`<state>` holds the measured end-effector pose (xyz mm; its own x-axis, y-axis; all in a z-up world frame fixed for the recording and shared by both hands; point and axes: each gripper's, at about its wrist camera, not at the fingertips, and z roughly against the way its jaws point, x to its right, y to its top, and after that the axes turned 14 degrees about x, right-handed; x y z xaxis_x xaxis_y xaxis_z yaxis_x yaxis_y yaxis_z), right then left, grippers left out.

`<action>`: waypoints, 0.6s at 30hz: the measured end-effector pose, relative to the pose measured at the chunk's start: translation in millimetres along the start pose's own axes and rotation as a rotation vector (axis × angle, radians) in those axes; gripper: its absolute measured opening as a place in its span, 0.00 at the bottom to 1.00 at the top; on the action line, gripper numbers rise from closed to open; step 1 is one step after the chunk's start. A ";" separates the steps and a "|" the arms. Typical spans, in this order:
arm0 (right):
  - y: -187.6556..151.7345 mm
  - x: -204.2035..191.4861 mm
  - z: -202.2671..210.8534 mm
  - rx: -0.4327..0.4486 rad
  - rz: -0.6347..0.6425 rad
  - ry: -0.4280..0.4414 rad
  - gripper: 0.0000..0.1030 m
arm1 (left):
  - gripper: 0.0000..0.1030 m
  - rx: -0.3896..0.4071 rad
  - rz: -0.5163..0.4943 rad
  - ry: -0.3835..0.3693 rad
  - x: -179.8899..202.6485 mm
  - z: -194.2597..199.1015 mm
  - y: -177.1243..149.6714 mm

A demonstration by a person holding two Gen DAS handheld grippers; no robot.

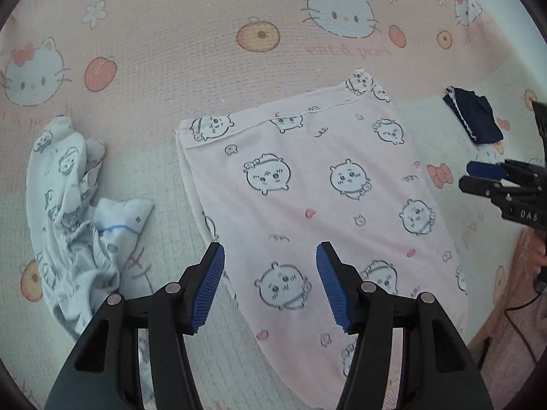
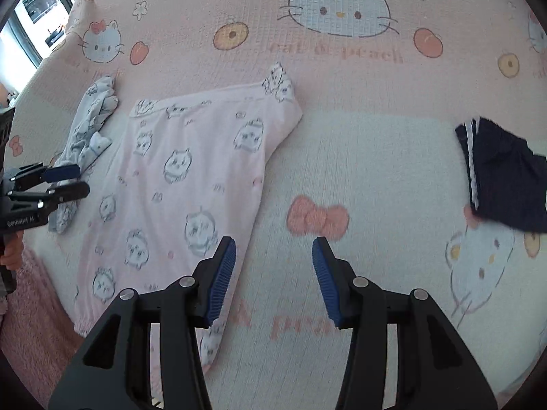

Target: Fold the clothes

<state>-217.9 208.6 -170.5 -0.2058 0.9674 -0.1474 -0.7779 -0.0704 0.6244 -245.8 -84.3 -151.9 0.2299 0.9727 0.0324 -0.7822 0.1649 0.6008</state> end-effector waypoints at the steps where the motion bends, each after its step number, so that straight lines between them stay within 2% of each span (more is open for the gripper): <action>1: 9.7 4.0 -14.3 -0.008 -0.014 -0.002 0.46 | 0.57 0.000 0.001 -0.004 1.6 -11.1 3.7; 4: 35.0 20.4 -57.3 -0.038 -0.086 0.019 0.46 | 0.57 0.009 0.019 -0.002 -4.3 -36.1 16.3; 8: 58.9 44.9 -100.5 -0.060 -0.225 0.106 0.45 | 0.57 0.023 0.077 0.005 -28.7 -60.2 29.0; 9: 60.4 47.7 -107.5 -0.074 -0.242 0.139 0.34 | 0.57 0.022 0.096 0.009 -36.4 -65.7 30.1; 10: 62.0 50.6 -114.5 -0.088 -0.259 0.173 0.17 | 0.57 0.014 0.125 0.005 -44.6 -70.4 27.5; 11: 63.4 53.2 -121.2 -0.102 -0.274 0.206 0.10 | 0.57 0.007 0.155 0.000 -52.8 -75.1 25.0; 12: 63.4 50.5 -122.5 -0.113 -0.239 0.216 0.08 | 0.57 -0.017 0.175 -0.009 -59.7 -81.3 19.9; 14: 63.4 45.2 -124.9 -0.134 -0.168 0.235 0.06 | 0.57 -0.007 0.132 -0.028 -60.3 -82.8 17.7; 16: 68.9 43.2 -123.5 -0.158 -0.051 0.193 0.05 | 0.57 -0.032 0.028 0.035 -54.3 -83.4 18.2; 18: 72.7 36.5 -121.3 -0.171 0.113 0.126 0.04 | 0.66 -0.027 -0.037 0.081 -52.6 -84.4 15.7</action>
<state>-354.0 209.3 -223.6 -0.3617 0.9138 -0.1848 -0.8328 -0.2275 0.5047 -319.1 -119.1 -211.6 0.2126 0.9756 -0.0549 -0.7895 0.2046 0.5787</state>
